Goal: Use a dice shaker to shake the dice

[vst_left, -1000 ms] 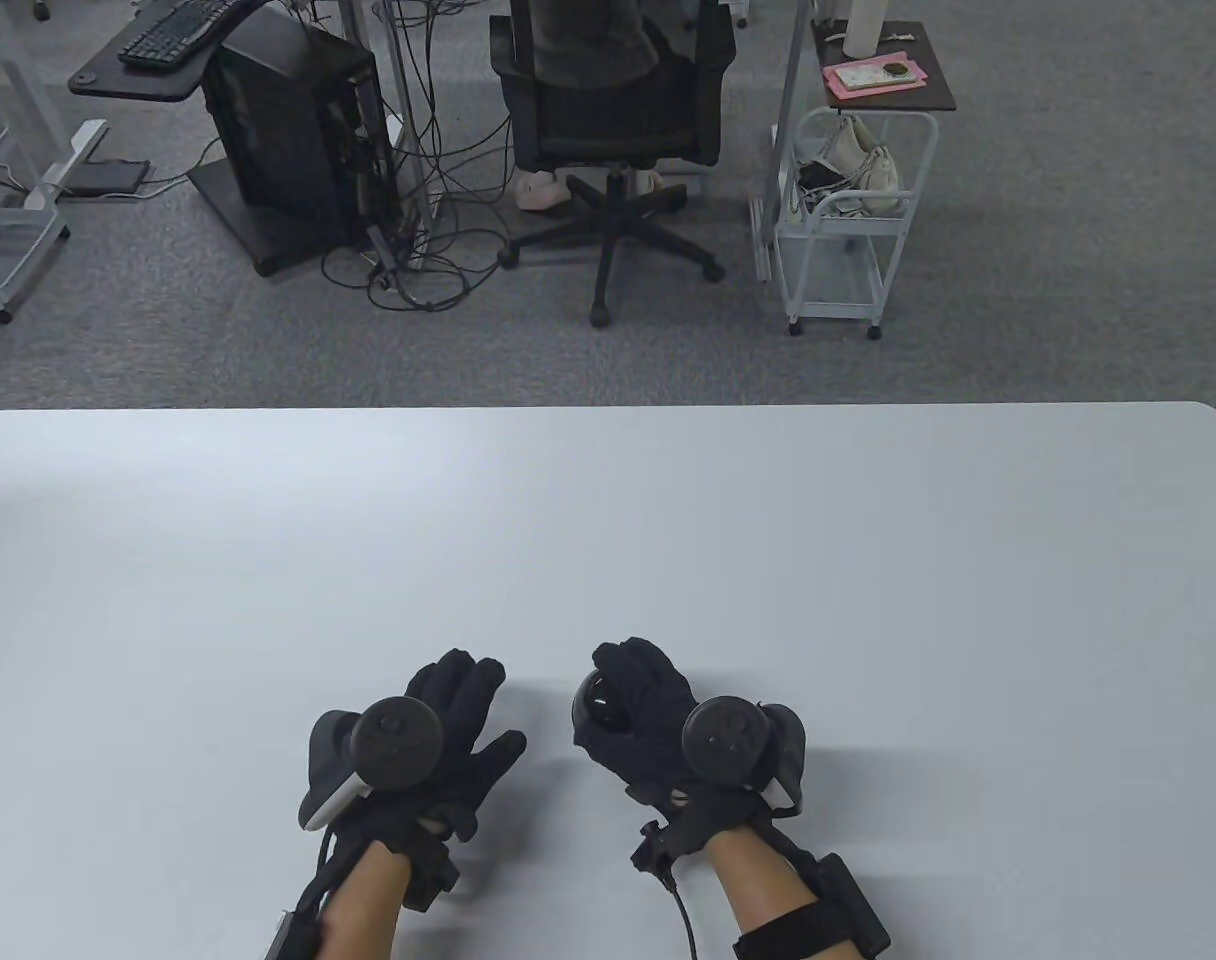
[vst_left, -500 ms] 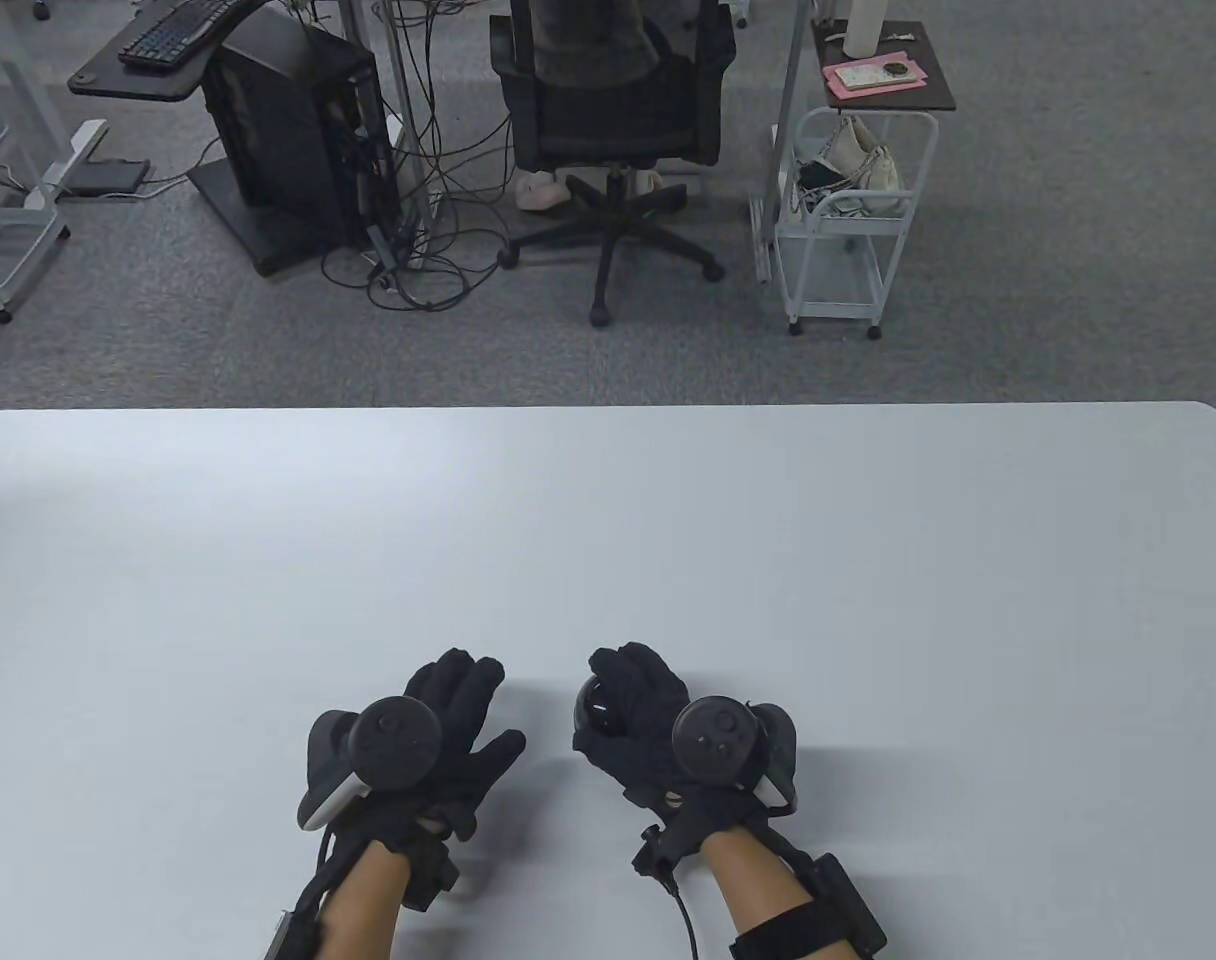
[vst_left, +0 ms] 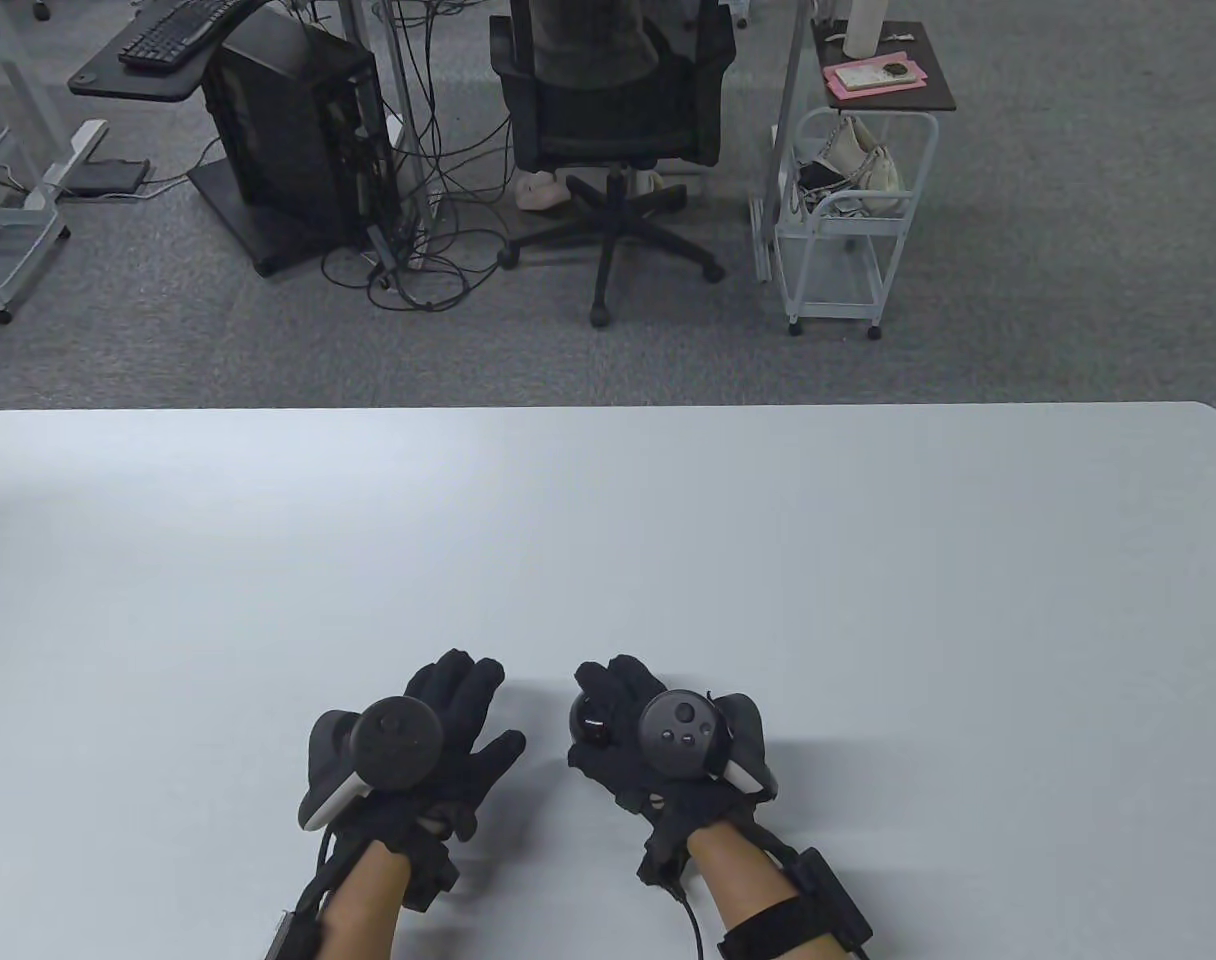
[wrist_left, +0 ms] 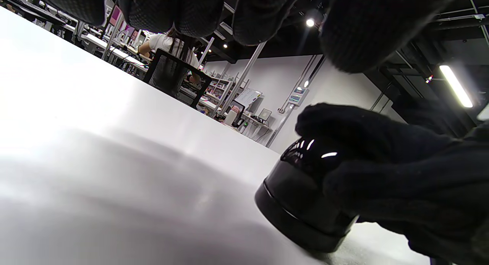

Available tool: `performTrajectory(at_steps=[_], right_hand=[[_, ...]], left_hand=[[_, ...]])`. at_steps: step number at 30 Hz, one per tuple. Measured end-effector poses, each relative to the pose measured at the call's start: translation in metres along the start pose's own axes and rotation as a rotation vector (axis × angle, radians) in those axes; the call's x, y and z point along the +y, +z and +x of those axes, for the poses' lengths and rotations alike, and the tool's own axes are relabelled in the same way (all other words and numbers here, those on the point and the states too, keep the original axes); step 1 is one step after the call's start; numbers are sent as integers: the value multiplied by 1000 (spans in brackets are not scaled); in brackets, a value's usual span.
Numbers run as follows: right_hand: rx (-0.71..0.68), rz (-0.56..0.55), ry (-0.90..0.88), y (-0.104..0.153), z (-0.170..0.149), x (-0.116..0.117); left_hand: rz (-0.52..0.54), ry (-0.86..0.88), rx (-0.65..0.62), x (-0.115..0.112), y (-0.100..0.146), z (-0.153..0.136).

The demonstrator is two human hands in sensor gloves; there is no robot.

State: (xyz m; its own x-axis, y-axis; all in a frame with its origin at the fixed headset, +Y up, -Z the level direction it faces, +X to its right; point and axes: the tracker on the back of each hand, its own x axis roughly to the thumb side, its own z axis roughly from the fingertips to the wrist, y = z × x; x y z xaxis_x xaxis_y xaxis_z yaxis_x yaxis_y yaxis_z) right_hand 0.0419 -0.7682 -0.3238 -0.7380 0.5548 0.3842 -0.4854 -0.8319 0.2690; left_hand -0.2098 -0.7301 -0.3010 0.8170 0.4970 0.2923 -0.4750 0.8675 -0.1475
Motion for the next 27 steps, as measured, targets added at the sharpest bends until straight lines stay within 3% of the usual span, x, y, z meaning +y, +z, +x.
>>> performTrajectory(at_steps=[6, 10, 14, 18, 22, 27], right_hand=[[-11, -33, -31, 1, 1, -3], [-46, -122, -99, 7, 2, -15], [-79, -238, -150, 19, 1, -39], [-21, -364, -126, 35, -14, -73], [91, -377, 22, 49, -49, -83], [237, -255, 106, 53, -82, -70]], left_hand=[[0, 0, 0, 0, 0, 0], [1, -1, 1, 0, 0, 0], [1, -1, 3, 1, 0, -1], [2, 1, 7, 2, 0, -1], [5, 1, 12, 2, 0, -2], [-11, -18, 32, -1, -2, -5]])
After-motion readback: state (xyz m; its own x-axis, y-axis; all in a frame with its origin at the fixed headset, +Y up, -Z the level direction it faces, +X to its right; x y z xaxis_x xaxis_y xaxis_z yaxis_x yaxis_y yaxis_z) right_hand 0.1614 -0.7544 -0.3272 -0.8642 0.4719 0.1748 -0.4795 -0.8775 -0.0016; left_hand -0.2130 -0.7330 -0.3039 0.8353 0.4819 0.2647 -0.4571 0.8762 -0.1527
